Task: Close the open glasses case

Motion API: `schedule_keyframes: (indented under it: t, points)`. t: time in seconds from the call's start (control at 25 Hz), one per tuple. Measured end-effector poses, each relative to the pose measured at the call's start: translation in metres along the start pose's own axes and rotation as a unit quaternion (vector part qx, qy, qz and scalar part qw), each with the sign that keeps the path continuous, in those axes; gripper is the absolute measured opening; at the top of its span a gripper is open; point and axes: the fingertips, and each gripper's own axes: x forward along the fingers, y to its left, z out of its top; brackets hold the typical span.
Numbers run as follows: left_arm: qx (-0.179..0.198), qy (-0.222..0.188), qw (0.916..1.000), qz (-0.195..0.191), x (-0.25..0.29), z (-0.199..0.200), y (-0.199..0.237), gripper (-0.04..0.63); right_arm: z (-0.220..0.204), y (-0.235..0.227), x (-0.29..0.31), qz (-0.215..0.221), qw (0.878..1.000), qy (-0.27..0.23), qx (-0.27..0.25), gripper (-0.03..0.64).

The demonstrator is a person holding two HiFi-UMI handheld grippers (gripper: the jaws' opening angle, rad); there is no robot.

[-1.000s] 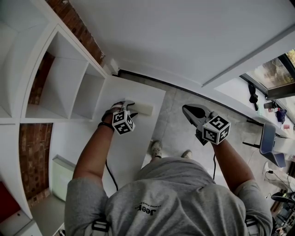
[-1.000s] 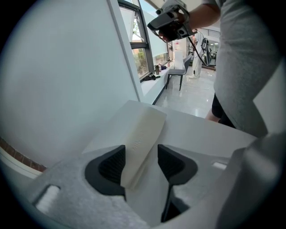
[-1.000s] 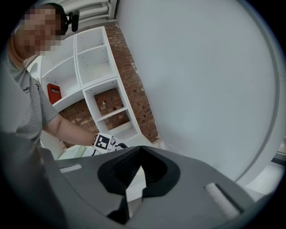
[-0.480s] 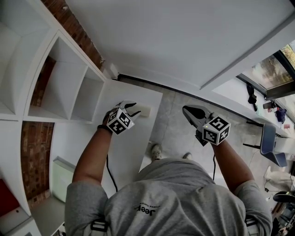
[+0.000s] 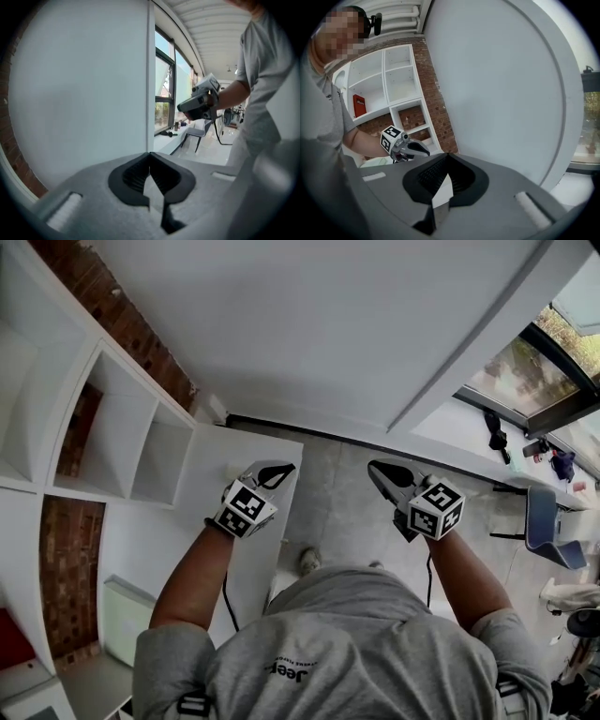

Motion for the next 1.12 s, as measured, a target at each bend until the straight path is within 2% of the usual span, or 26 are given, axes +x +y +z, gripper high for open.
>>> schedule_keyframes:
  t: [0.16, 0.32, 0.48, 0.6, 0.76, 1.12]
  points:
    - [-0.058, -0.057, 0.9967, -0.009, 0.013, 0.053, -0.027, -0.002, 0.005, -0.021, -0.043, -0.021, 1.000, -0.018, -0.002, 0.011]
    - [-0.112, -0.104, 0.9881, -0.022, 0.030, 0.103, -0.056, -0.002, 0.006, -0.045, -0.094, -0.044, 0.998, -0.036, 0.002, 0.011]
    - [-0.141, -0.138, 0.9794, -0.043, 0.053, 0.148, -0.091, -0.002, 0.003, -0.072, -0.147, -0.067, 0.996, -0.054, 0.007, 0.011]
    - [-0.148, -0.158, 0.9749, -0.051, 0.072, 0.176, -0.115, -0.002, 0.000, -0.090, -0.184, -0.081, 0.995, -0.065, 0.010, 0.009]
    - [-0.147, -0.169, 0.9730, -0.058, 0.098, 0.205, -0.146, -0.002, -0.004, -0.111, -0.227, -0.097, 0.992, -0.077, 0.013, 0.009]
    - [-0.146, -0.183, 0.9696, -0.071, 0.132, 0.243, -0.200, -0.002, -0.012, -0.144, -0.296, -0.143, 0.985, -0.093, 0.017, 0.009]
